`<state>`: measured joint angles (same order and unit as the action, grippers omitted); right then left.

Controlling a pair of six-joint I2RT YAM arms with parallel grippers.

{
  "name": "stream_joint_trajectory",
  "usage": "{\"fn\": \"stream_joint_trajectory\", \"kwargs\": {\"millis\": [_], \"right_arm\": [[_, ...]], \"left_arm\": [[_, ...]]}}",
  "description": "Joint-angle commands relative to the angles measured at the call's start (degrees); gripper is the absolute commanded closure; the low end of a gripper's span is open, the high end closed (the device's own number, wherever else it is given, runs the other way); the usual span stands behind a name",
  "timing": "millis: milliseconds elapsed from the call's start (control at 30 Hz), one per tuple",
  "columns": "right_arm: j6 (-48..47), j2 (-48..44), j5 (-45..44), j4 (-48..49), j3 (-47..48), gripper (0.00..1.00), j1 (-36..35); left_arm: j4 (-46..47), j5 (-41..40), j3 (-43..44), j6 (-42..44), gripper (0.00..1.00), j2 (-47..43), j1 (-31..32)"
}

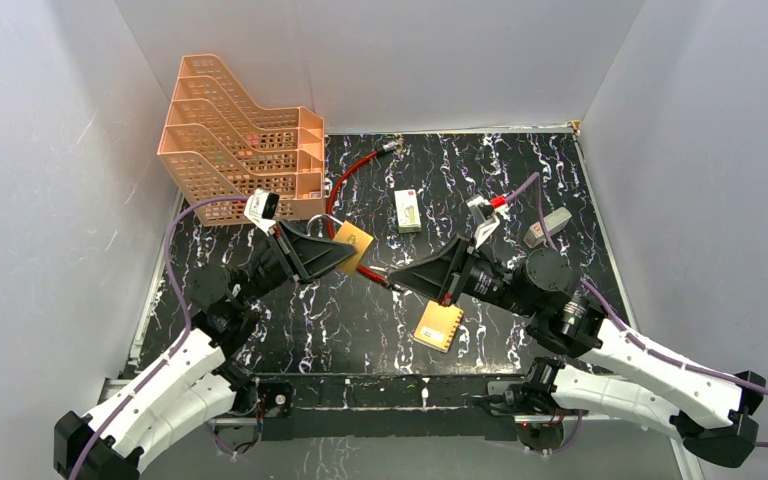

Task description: Unlock with the key

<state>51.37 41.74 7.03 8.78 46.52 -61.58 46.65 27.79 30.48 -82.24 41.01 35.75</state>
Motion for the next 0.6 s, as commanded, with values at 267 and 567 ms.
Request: {"fn": "stream_joint_trajectory", "kwargs": {"millis": [267,567], "right_arm": [[4.61,1.42,-5.26,6.39,0.73,1.00,0.01],[6.08,2.29,-6.06,7.04,-0.04,1.00,-0.02]], "left_arm": [[6.17,-2.09,3.46,0.84,1.00,-0.94,-0.15],[5.91,-1.91,3.36,0.94,1.00,-1.00,-0.15]]}}
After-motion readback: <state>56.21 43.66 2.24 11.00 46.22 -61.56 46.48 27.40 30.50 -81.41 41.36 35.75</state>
